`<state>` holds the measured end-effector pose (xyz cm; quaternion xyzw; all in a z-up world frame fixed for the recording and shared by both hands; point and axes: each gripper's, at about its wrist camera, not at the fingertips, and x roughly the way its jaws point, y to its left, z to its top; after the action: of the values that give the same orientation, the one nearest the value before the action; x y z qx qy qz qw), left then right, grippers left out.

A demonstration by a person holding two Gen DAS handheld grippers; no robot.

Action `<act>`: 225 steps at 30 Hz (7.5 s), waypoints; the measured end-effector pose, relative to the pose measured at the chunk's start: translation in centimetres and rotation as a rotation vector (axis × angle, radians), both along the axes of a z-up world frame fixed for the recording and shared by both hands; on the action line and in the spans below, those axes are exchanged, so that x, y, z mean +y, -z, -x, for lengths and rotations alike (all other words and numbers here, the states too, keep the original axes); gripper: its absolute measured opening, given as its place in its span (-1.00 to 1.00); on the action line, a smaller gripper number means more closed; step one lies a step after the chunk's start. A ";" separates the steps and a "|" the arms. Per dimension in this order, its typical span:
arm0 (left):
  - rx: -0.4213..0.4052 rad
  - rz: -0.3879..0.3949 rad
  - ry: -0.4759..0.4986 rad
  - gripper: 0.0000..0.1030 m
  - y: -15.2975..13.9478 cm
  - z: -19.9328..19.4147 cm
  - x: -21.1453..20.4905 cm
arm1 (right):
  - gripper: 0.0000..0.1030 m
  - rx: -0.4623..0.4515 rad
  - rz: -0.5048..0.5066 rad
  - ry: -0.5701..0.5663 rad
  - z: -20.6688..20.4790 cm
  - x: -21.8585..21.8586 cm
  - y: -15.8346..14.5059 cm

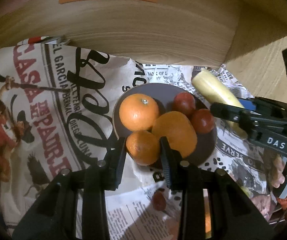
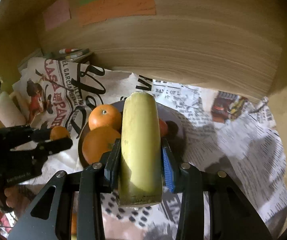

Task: Organize fruits
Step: 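Place the tangerine on the plate with the left gripper while the right gripper carries the vegetable over, then lower the pale yellow vegetable onto the plate and open the right gripper, then grasp a loose tangerine with the left gripper while the right gripper grasps a green corn cob, then carry the tangerine and corn cob onto the plate and open both grippers, then withdraw both grippers from the plate toward the remaining loose fruit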

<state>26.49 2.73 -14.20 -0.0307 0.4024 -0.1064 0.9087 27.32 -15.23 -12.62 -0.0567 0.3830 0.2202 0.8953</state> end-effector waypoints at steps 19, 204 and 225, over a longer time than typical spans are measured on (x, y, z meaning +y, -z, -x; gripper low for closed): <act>0.102 0.058 -0.002 -0.35 2.7 -3.6 0.7 | -0.33 0.103 0.039 -0.041 -4.9 3.9 2.8; 0.022 0.032 0.100 -0.26 0.1 2.9 -3.5 | -0.07 -0.026 0.086 -0.133 1.1 1.9 -1.8; 0.013 -0.022 0.086 -0.26 0.0 2.5 -7.1 | 0.02 0.017 -0.011 -0.002 1.8 -6.2 -0.2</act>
<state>24.03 -4.37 -14.16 -0.0041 0.4102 -0.1409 0.9010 25.53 -21.45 -12.45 -0.0500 0.3895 0.2236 0.8921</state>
